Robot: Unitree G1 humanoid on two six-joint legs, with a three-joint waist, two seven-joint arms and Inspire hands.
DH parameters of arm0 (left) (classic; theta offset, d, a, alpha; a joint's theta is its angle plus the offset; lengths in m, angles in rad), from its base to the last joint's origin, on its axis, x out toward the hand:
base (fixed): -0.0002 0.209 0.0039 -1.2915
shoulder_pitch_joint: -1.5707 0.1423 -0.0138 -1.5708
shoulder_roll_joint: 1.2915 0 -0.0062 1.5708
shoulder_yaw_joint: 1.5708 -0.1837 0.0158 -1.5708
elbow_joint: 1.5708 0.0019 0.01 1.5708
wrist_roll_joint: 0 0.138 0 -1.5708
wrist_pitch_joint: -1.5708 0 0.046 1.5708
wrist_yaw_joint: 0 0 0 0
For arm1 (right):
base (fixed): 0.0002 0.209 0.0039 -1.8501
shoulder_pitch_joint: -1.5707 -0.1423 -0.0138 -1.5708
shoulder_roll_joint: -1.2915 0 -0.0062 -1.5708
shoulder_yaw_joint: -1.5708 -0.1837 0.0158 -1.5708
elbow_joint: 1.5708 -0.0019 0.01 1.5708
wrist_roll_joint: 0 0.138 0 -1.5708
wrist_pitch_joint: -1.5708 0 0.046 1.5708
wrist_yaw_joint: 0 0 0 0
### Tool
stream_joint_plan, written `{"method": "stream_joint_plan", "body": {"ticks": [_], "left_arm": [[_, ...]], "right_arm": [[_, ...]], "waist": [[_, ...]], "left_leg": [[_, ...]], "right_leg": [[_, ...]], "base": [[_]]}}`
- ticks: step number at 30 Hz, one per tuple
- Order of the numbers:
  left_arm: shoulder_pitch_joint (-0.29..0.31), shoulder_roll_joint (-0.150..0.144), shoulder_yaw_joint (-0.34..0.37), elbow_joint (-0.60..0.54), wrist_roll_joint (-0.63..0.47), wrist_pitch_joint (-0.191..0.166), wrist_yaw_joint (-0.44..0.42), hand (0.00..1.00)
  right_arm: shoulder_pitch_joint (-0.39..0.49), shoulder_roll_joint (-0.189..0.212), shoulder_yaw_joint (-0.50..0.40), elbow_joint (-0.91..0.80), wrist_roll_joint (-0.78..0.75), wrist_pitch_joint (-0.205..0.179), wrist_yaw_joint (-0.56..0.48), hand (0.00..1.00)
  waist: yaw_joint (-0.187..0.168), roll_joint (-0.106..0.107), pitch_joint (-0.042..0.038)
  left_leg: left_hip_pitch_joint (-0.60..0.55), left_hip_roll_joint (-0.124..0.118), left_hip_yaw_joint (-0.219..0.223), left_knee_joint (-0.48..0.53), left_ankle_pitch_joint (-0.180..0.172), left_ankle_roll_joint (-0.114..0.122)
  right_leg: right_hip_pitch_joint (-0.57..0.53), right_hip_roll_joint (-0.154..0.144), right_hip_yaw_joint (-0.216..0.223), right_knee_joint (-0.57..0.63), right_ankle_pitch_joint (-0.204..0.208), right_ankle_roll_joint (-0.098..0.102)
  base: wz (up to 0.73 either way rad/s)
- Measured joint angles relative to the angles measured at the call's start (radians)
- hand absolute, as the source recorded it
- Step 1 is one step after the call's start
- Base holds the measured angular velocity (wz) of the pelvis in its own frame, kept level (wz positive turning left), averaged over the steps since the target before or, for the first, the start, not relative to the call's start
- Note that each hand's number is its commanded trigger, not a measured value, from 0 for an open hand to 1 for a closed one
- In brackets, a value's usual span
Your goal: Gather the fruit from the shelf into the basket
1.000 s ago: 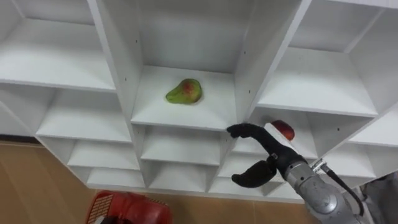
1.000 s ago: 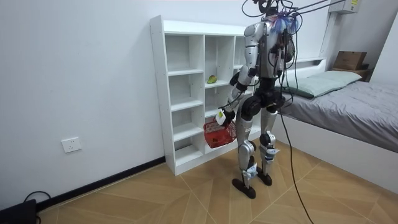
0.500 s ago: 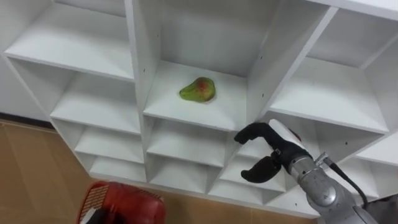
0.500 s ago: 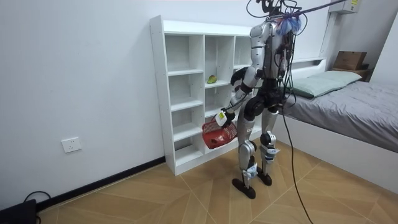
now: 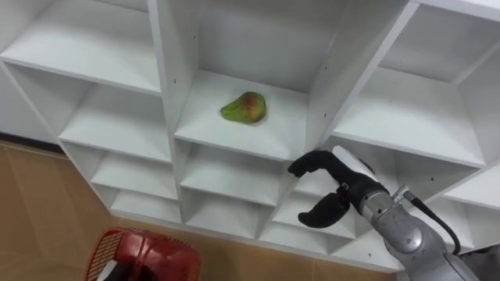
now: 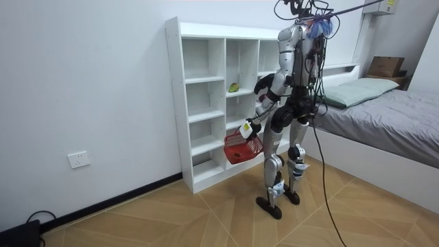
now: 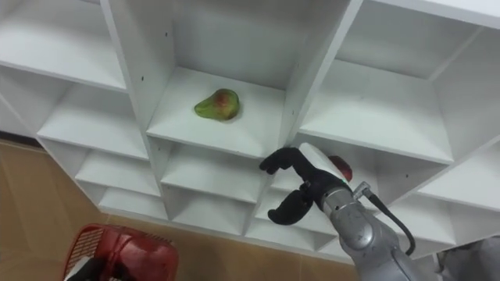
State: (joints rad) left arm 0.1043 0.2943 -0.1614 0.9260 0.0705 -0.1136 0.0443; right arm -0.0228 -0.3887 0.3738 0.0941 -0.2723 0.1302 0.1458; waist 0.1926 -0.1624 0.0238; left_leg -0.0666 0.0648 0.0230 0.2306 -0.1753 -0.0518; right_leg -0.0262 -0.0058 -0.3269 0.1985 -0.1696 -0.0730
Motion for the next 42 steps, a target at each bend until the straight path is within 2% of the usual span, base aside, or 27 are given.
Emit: {"method": "stream_joint_plan", "body": {"ticks": [12,14,18,21,24,25,27,28,29,32,36,38,42], "left_arm": [[-0.003,-0.013,0.000,0.000,0.000,0.000,0.037,1.00],[-0.002,-0.015,0.000,0.000,0.000,0.003,0.040,1.00],[0.000,-0.015,0.003,0.002,-0.001,0.003,0.041,1.00],[0.002,-0.015,0.004,0.009,-0.002,0.003,0.041,1.00],[0.000,-0.019,0.003,0.022,-0.003,0.002,0.042,1.00],[-0.001,-0.023,0.003,0.033,-0.013,0.002,0.042,1.00],[-0.001,-0.030,0.005,0.046,-0.023,0.002,0.048,1.00],[-0.003,-0.033,0.005,0.052,-0.022,0.002,0.051,1.00],[-0.007,-0.035,0.005,0.059,-0.022,0.002,0.051,1.00],[-0.019,-0.035,0.006,0.083,-0.022,0.000,0.051,1.00],[-0.018,-0.042,0.031,0.084,-0.022,0.000,0.052,1.00],[-0.017,-0.042,0.041,0.084,-0.022,0.000,0.053,1.00],[-0.019,-0.042,0.042,0.084,-0.021,-0.007,0.053,1.00]], "right_arm": [[0.015,-0.001,-0.008,-0.027,0.048,0.002,0.031,0.00],[0.033,0.000,-0.010,-0.028,0.095,0.002,0.030,0.00],[0.061,0.006,-0.017,-0.032,0.163,0.001,0.044,0.00],[0.074,0.022,-0.038,-0.033,0.210,0.001,0.055,0.00],[0.085,0.040,-0.052,-0.033,0.285,-0.011,0.052,0.00],[0.093,0.040,-0.052,-0.033,0.319,-0.027,0.049,0.00],[0.107,0.043,-0.054,-0.036,0.346,-0.070,0.049,0.00],[0.114,0.047,-0.052,-0.036,0.353,-0.111,0.055,0.00],[0.120,0.055,-0.052,-0.036,0.354,-0.148,0.054,0.00],[0.143,0.073,-0.050,-0.034,0.354,-0.205,0.054,0.00],[0.183,0.079,-0.047,-0.023,0.353,-0.219,0.054,0.00],[0.226,0.079,-0.050,-0.023,0.353,-0.219,0.058,0.00],[0.257,0.079,-0.057,-0.023,0.353,-0.225,0.072,0.00]], "waist": [[-0.002,0.004,-0.0071],[-0.002,0.010,-0.0130],[-0.004,0.017,-0.0190],[-0.019,0.023,-0.0211],[-0.037,0.027,-0.0191],[-0.046,0.032,-0.0162],[-0.060,0.034,-0.0156],[-0.069,0.038,-0.0146],[-0.079,0.043,-0.0165],[-0.094,0.055,-0.0238],[-0.109,0.061,-0.0253],[-0.118,0.060,-0.0255],[-0.133,0.055,-0.0256]], "left_leg": [[-0.014,0.009,0.004,-0.008,0.007,-0.010],[-0.012,0.009,0.004,-0.008,0.007,-0.010],[-0.009,0.009,0.007,-0.007,0.007,-0.010],[-0.006,0.009,0.006,-0.005,0.007,-0.010],[-0.013,0.009,0.006,-0.001,0.007,-0.010],[-0.012,0.008,0.007,-0.001,0.007,-0.010],[-0.016,0.008,0.009,-0.001,0.007,-0.010],[-0.016,0.008,0.009,-0.001,0.007,-0.010],[-0.017,0.008,0.009,-0.001,0.007,-0.010],[-0.017,0.008,0.015,-0.001,0.007,-0.010],[-0.012,0.008,0.023,-0.002,0.008,-0.009],[-0.013,0.008,0.030,-0.002,0.008,-0.009],[-0.017,0.010,0.043,-0.002,0.007,-0.008]], "right_leg": [[-0.017,0.009,0.003,-0.010,0.007,-0.011],[-0.015,0.009,0.005,-0.009,0.007,-0.011],[-0.015,0.010,0.011,-0.007,0.007,-0.012],[-0.016,0.009,0.010,-0.002,0.008,-0.012],[-0.021,0.007,0.009,0.002,0.007,-0.012],[-0.022,0.006,0.009,0.003,0.007,-0.012],[-0.024,0.006,0.011,0.003,0.007,-0.012],[-0.025,0.006,0.013,0.003,0.007,-0.012],[-0.025,0.006,0.012,0.002,0.007,-0.012],[-0.025,0.005,0.013,0.003,0.007,-0.012],[-0.027,0.004,0.019,0.004,0.006,-0.010],[-0.032,0.005,0.024,0.005,0.004,-0.009],[-0.046,0.005,0.039,0.007,0.003,-0.008]], "base": [[-0.01],[0.00],[-0.01],[0.00],[0.00],[0.00],[0.00],[0.00],[0.00],[0.00],[-0.03],[-0.06],[-0.10]]}}
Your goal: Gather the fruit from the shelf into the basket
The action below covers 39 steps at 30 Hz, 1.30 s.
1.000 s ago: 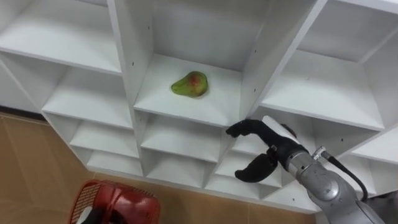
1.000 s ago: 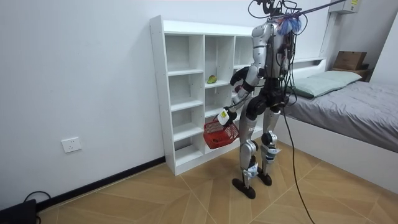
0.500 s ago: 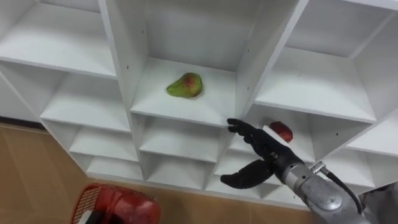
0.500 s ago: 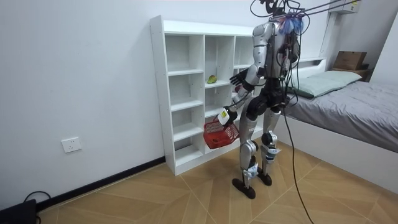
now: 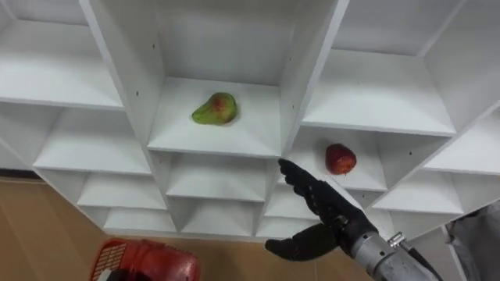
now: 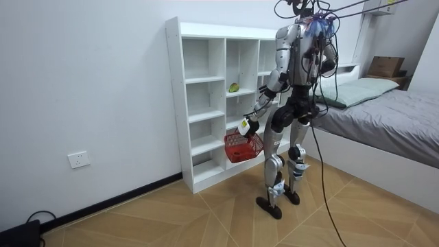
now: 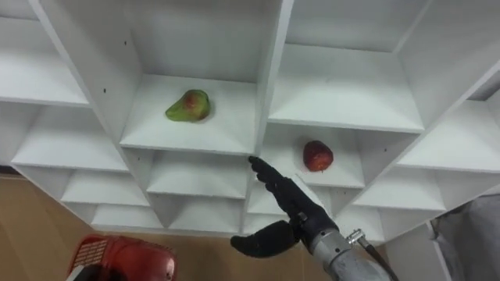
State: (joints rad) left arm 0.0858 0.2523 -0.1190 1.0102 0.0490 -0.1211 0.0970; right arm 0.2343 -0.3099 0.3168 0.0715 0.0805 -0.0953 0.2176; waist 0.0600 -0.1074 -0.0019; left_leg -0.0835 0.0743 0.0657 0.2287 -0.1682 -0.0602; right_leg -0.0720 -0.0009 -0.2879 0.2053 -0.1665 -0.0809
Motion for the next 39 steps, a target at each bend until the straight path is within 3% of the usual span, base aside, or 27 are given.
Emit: {"method": "stream_joint_plan", "body": {"ticks": [6,11,18,25,36,39], "left_arm": [[-0.005,0.001,-0.001,0.002,0.000,-0.020,0.001,1.00],[-0.015,0.000,-0.002,0.030,-0.003,-0.022,0.000,1.00],[-0.048,-0.005,-0.001,0.087,-0.015,-0.030,-0.002,1.00],[-0.053,-0.010,-0.001,0.086,-0.010,-0.038,-0.004,1.00],[-0.063,-0.009,-0.002,0.086,0.010,-0.040,-0.004,1.00],[-0.067,-0.007,-0.001,0.086,0.025,-0.040,-0.008,1.00]], "right_arm": [[0.003,0.001,-0.009,0.000,-0.024,-0.018,0.015,0.00],[-0.003,0.001,-0.004,-0.010,-0.039,-0.018,0.015,0.00],[-0.019,0.001,0.007,-0.114,-0.081,-0.026,0.014,0.00],[-0.174,0.004,0.056,-0.139,-0.147,-0.051,-0.018,0.00],[-0.275,0.010,0.117,-0.241,-0.165,-0.060,-0.029,0.00],[-0.308,0.011,0.133,-0.253,-0.164,-0.060,-0.031,0.00]], "waist": [[0.002,-0.011,0.0012],[0.004,-0.024,0.0076],[0.019,-0.024,0.0107],[0.045,-0.018,0.0145],[0.087,-0.031,0.0120],[0.116,-0.040,0.0128]], "left_leg": [[-0.009,0.001,0.014,0.000,0.000,0.001],[-0.018,0.001,0.015,0.001,0.000,0.001],[-0.033,0.001,0.016,0.001,-0.001,0.001],[-0.033,0.001,0.014,-0.007,0.000,0.001],[-0.018,-0.001,-0.013,-0.008,0.000,0.001],[-0.019,-0.002,-0.015,-0.007,0.000,0.001]], "right_leg": [[-0.014,0.001,0.011,0.001,0.001,0.000],[-0.020,0.001,0.009,0.001,0.001,0.000],[-0.032,0.002,0.009,-0.001,0.002,0.000],[-0.031,0.002,-0.001,-0.002,0.002,0.000],[0.008,0.001,-0.040,-0.020,0.002,0.001],[0.009,0.000,-0.041,-0.020,0.001,0.001]], "base": [[-0.06],[0.00],[0.00],[0.03],[0.10],[0.01]]}}
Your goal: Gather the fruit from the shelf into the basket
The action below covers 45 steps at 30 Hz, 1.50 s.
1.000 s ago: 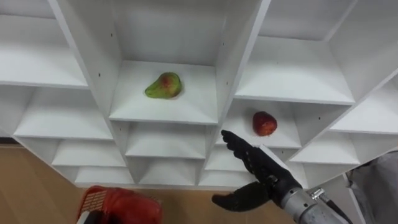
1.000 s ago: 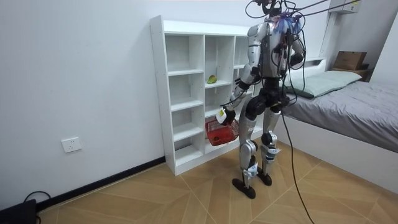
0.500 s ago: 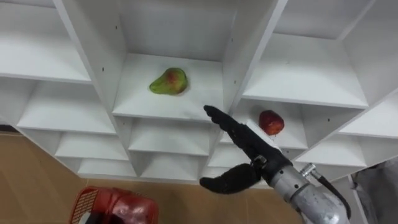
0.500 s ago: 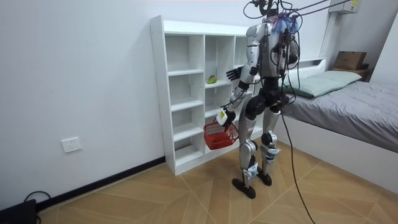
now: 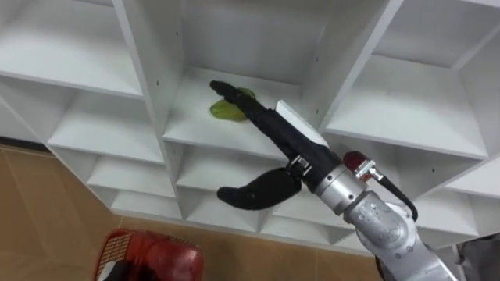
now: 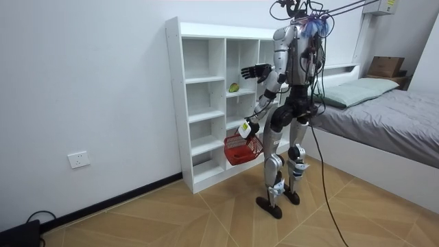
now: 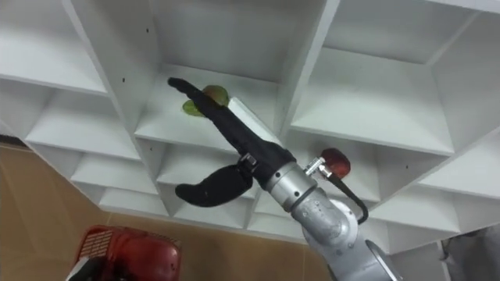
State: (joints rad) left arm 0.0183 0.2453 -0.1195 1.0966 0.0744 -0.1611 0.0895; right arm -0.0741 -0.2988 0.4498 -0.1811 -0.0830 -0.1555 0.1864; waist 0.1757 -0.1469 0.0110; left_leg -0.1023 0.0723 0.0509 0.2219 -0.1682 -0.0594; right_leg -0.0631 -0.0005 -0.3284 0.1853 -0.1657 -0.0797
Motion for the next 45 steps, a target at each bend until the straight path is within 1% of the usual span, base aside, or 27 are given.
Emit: {"method": "stream_joint_plan", "body": {"ticks": [2,5,9,12,13,14,15,16,17,20,21,22,24,25,27,28,29,30,32,33,36,38,39,41,44,45], "left_arm": [[0.001,0.000,0.001,-0.003,0.008,0.000,-0.011,1.00],[0.001,0.001,0.004,-0.003,0.007,0.000,-0.019,1.00],[0.001,0.001,0.006,-0.003,0.008,0.000,-0.026,1.00],[0.002,-0.002,0.012,-0.004,0.007,0.000,-0.028,1.00],[0.006,-0.004,0.022,-0.004,0.007,0.000,-0.027,1.00],[0.010,-0.002,0.028,-0.006,0.007,0.000,-0.027,1.00],[0.014,-0.001,0.032,-0.007,0.007,0.000,-0.027,1.00],[0.027,0.002,0.039,-0.015,0.007,0.000,-0.026,1.00],[0.034,0.005,0.039,-0.019,0.007,0.000,-0.024,1.00],[0.046,0.006,0.050,-0.040,0.030,0.001,-0.022,1.00],[0.049,0.006,0.054,-0.045,0.034,0.001,-0.023,1.00],[0.048,0.006,0.063,-0.049,0.043,0.001,-0.025,1.00],[0.050,0.010,0.072,-0.054,0.048,0.001,-0.027,1.00],[0.050,0.012,0.074,-0.054,0.048,0.002,-0.029,1.00],[0.049,0.016,0.077,-0.049,0.048,0.008,-0.032,1.00],[0.050,0.021,0.077,-0.047,0.048,0.011,-0.032,1.00],[0.049,0.030,0.078,-0.047,0.050,0.014,-0.031,1.00],[0.048,0.036,0.079,-0.047,0.055,0.018,-0.031,1.00],[0.045,0.053,0.098,-0.047,0.091,0.041,-0.031,1.00],[0.045,0.056,0.099,-0.047,0.096,0.046,-0.031,1.00],[0.042,0.068,0.097,-0.047,0.135,0.063,-0.031,1.00],[0.042,0.078,0.094,-0.047,0.149,0.088,-0.029,1.00],[0.042,0.080,0.094,-0.046,0.155,0.094,-0.027,1.00],[0.037,0.080,0.093,-0.053,0.155,0.113,-0.017,1.00],[0.026,0.079,0.075,-0.055,0.155,0.120,-0.015,1.00],[0.024,0.079,0.072,-0.056,0.155,0.120,-0.016,1.00]], "right_arm": [[-0.006,0.012,0.002,-0.002,-0.005,0.000,-0.001,0.00],[-0.015,0.038,0.003,-0.002,-0.005,-0.001,-0.003,0.00],[-0.042,0.051,0.010,-0.002,-0.016,-0.008,-0.024,0.00],[-0.060,0.062,0.010,-0.001,-0.039,-0.010,-0.039,0.00],[-0.063,0.062,0.010,-0.001,-0.047,-0.015,-0.046,0.00],[-0.063,0.061,0.009,-0.001,-0.047,-0.021,-0.059,0.00],[-0.063,0.061,0.009,-0.001,-0.047,-0.021,-0.065,0.00],[-0.063,0.059,0.009,-0.001,-0.046,-0.021,-0.080,0.00],[-0.063,0.055,0.006,0.000,-0.046,-0.023,-0.100,0.00],[-0.065,0.055,-0.010,0.011,-0.067,-0.030,-0.144,0.00],[-0.066,0.053,-0.015,0.015,-0.073,-0.033,-0.154,0.00],[-0.070,0.041,-0.024,0.024,-0.076,-0.041,-0.173,0.00],[-0.082,0.019,-0.034,0.044,-0.076,-0.043,-0.203,0.00],[-0.095,0.009,-0.041,0.063,-0.076,-0.044,-0.223,0.00],[-0.131,-0.012,-0.042,0.105,-0.075,-0.044,-0.244,0.00],[-0.161,-0.032,-0.042,0.143,-0.079,-0.043,-0.262,0.00],[-0.189,-0.049,-0.043,0.181,-0.080,-0.044,-0.283,0.00],[-0.204,-0.056,-0.043,0.200,-0.082,-0.044,-0.294,0.00],[-0.239,-0.068,-0.046,0.256,-0.097,-0.038,-0.330,0.00],[-0.244,-0.070,-0.047,0.264,-0.099,-0.038,-0.340,0.00],[-0.284,-0.071,-0.045,0.339,-0.112,-0.039,-0.373,0.00],[-0.301,-0.072,-0.044,0.391,-0.099,-0.039,-0.398,0.00],[-0.302,-0.073,-0.043,0.405,-0.089,-0.039,-0.403,0.00],[-0.311,-0.081,-0.041,0.478,-0.072,-0.039,-0.416,0.00],[-0.332,-0.087,-0.039,0.572,-0.074,-0.037,-0.415,0.00],[-0.334,-0.088,-0.038,0.581,-0.074,-0.034,-0.414,0.00]], "waist": [[0.025,-0.003,-0.0007],[0.036,-0.004,-0.0004],[0.050,-0.004,-0.0003],[0.051,-0.011,0.0018],[0.053,-0.017,0.0029],[0.053,-0.025,0.0074],[0.054,-0.030,0.0083],[0.053,-0.039,0.0073],[0.051,-0.048,0.0083],[0.050,-0.060,0.0098],[0.050,-0.060,0.0095],[0.050,-0.061,0.0093],[0.051,-0.063,0.0086],[0.051,-0.065,0.0091],[0.051,-0.074,0.0070],[0.051,-0.078,0.0096],[0.052,-0.088,0.0130],[0.052,-0.095,0.0127],[0.053,-0.117,0.0122],[0.055,-0.121,0.0134],[0.058,-0.122,0.0147],[0.065,-0.122,0.0151],[0.068,-0.122,0.0151],[0.077,-0.121,0.0159],[0.080,-0.117,0.0184],[0.080,-0.117,0.0189]], "left_leg": [[0.003,-0.001,-0.002,0.002,0.000,0.000],[0.010,-0.002,-0.009,0.004,0.000,0.000],[0.008,-0.002,-0.014,0.008,0.000,0.000],[0.011,-0.007,-0.034,0.008,0.001,0.000],[0.014,-0.008,-0.038,0.008,0.001,0.000],[0.017,-0.009,-0.041,0.007,0.001,0.000],[0.019,-0.010,-0.041,0.006,0.001,0.000],[0.022,-0.011,-0.043,0.004,0.001,0.000],[0.022,-0.013,-0.048,0.004,0.001,0.000],[0.015,-0.015,-0.059,0.009,0.000,0.002],[0.013,-0.016,-0.062,0.009,0.000,0.002],[0.009,-0.018,-0.070,0.011,0.000,0.002],[0.008,-0.020,-0.077,0.010,0.000,0.002],[0.008,-0.020,-0.080,0.010,0.000,0.001],[0.007,-0.019,-0.082,0.012,0.000,0.001],[0.006,-0.019,-0.083,0.014,0.000,0.001],[0.004,-0.019,-0.082,0.016,0.000,0.001],[0.000,-0.018,-0.081,0.016,0.000,0.001],[-0.014,-0.017,-0.082,0.022,-0.001,0.001],[-0.016,-0.018,-0.082,0.024,-0.002,0.002],[-0.028,-0.018,-0.089,0.042,-0.011,0.003],[-0.034,-0.018,-0.097,0.046,-0.014,0.003],[-0.036,-0.018,-0.100,0.046,-0.014,0.003],[-0.048,-0.022,-0.119,0.049,-0.016,0.002],[-0.073,-0.026,-0.137,0.062,-0.016,0.002],[-0.082,-0.026,-0.139,0.068,-0.016,0.002]], "right_leg": [[0.007,0.000,0.000,-0.002,0.000,0.001],[0.019,0.000,-0.005,-0.004,-0.001,0.001],[0.021,0.000,-0.010,-0.003,-0.002,0.001],[0.028,-0.001,-0.017,-0.003,-0.006,0.003],[0.032,-0.002,-0.020,-0.003,-0.008,0.004],[0.039,-0.003,-0.026,-0.004,-0.008,0.004],[0.041,-0.003,-0.027,-0.005,-0.008,0.005],[0.047,-0.003,-0.030,-0.011,-0.009,0.005],[0.052,-0.003,-0.033,-0.016,-0.009,0.007],[0.052,-0.005,-0.044,-0.017,-0.010,0.008],[0.052,-0.005,-0.048,-0.017,-0.010,0.008],[0.053,-0.007,-0.059,-0.017,-0.010,0.008],[0.055,-0.008,-0.064,-0.017,-0.011,0.010],[0.055,-0.007,-0.065,-0.017,-0.011,0.010],[0.056,-0.007,-0.065,-0.017,-0.011,0.010],[0.055,-0.007,-0.065,-0.017,-0.011,0.010],[0.054,-0.007,-0.066,-0.016,-0.011,0.010],[0.051,-0.006,-0.067,-0.016,-0.011,0.010],[0.045,-0.006,-0.071,-0.016,-0.011,0.009],[0.045,-0.006,-0.072,-0.016,-0.011,0.009],[0.045,-0.006,-0.084,-0.015,-0.011,0.010],[0.044,-0.006,-0.090,-0.014,-0.011,0.010],[0.045,-0.006,-0.092,-0.014,-0.011,0.010],[0.039,-0.006,-0.101,-0.014,-0.011,0.010],[0.025,-0.007,-0.117,-0.012,-0.011,0.010],[0.021,-0.007,-0.120,-0.012,-0.011,0.010]], "base": [[0.04],[0.07],[0.04],[0.16],[0.12],[0.09],[0.07],[0.07],[0.09],[0.13],[0.15],[0.16],[0.13],[0.05],[0.00],[0.00],[0.00],[0.00],[0.04],[0.05],[0.09],[0.09],[0.13],[0.18],[0.16],[0.14]]}}
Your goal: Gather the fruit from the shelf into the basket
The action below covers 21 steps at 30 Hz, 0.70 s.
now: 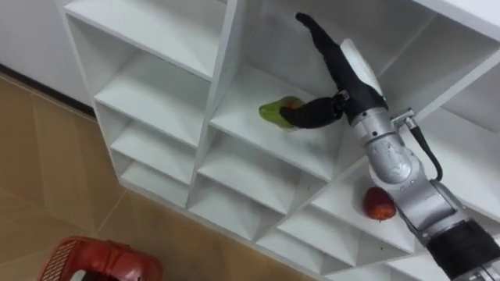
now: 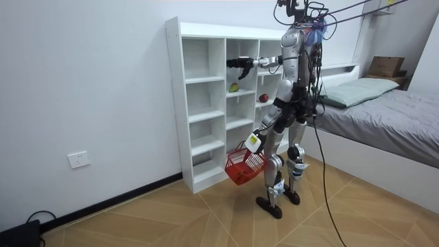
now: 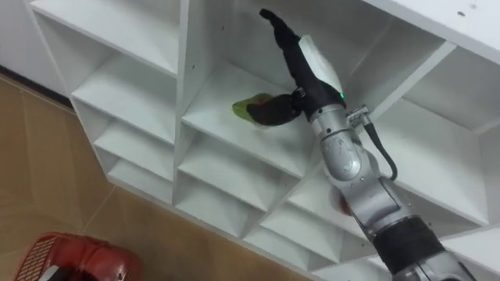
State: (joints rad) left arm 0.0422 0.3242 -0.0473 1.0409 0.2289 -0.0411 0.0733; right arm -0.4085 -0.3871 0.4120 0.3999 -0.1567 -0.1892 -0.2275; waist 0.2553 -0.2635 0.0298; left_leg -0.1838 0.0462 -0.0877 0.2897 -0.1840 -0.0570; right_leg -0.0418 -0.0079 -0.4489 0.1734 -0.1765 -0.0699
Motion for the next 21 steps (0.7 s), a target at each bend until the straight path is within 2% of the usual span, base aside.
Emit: {"method": "stream_joint_plan", "body": {"ticks": [3,4,7,10,14,17,21], "left_arm": [[-0.014,-0.002,-0.010,0.000,0.000,0.001,-0.005,1.00],[-0.021,-0.005,-0.016,0.000,0.000,0.002,-0.005,1.00],[-0.033,-0.013,-0.019,-0.003,0.000,0.007,-0.005,1.00],[-0.034,-0.019,-0.022,-0.026,0.002,0.014,-0.006,1.00],[-0.045,-0.020,-0.055,-0.039,0.008,0.014,-0.007,1.00],[-0.045,-0.019,-0.056,-0.039,0.023,0.032,-0.007,1.00],[-0.044,-0.019,-0.057,-0.039,0.023,0.039,-0.006,1.00]], "right_arm": [[-0.003,-0.001,0.004,0.018,0.000,0.007,0.004,0.00],[-0.005,-0.002,0.004,0.022,0.000,0.008,0.007,0.00],[-0.015,-0.002,0.009,0.031,0.000,0.010,0.027,0.00],[-0.022,-0.002,0.020,0.077,0.001,0.016,0.039,0.00],[-0.030,-0.003,0.051,0.170,0.001,0.028,0.068,0.00],[-0.052,-0.014,0.051,0.200,-0.003,0.036,0.067,0.00],[-0.056,-0.014,0.052,0.214,-0.002,0.038,0.068,0.00]], "waist": [[-0.001,0.003,0.0020],[0.000,0.007,0.0054],[0.002,0.011,0.0084],[0.020,0.016,0.0113],[0.043,0.018,0.0113],[0.046,0.020,0.0099],[0.050,0.020,0.0098]], "left_leg": [[-0.025,-0.002,-0.007,0.008,0.000,0.001],[-0.031,-0.003,-0.008,0.013,-0.001,0.002],[-0.041,-0.005,-0.009,0.014,0.000,0.003],[-0.040,-0.006,-0.009,0.017,0.000,0.003],[-0.059,-0.006,-0.012,0.016,0.000,0.003],[-0.065,-0.005,-0.012,0.016,0.002,0.002],[-0.063,-0.006,-0.012,0.017,0.004,0.003]], "right_leg": [[-0.017,-0.003,-0.012,0.006,0.000,0.000],[-0.021,-0.005,-0.016,0.011,0.000,0.000],[-0.035,-0.007,-0.018,0.014,0.000,0.001],[-0.035,-0.008,-0.018,0.014,0.000,0.001],[-0.054,-0.007,-0.022,0.016,0.000,0.001],[-0.064,-0.008,-0.020,0.023,0.000,0.001],[-0.064,-0.009,-0.020,0.029,0.000,0.001]], "base": [[0.08],[0.05],[0.01],[0.00],[0.01],[-0.04],[0.00]]}}
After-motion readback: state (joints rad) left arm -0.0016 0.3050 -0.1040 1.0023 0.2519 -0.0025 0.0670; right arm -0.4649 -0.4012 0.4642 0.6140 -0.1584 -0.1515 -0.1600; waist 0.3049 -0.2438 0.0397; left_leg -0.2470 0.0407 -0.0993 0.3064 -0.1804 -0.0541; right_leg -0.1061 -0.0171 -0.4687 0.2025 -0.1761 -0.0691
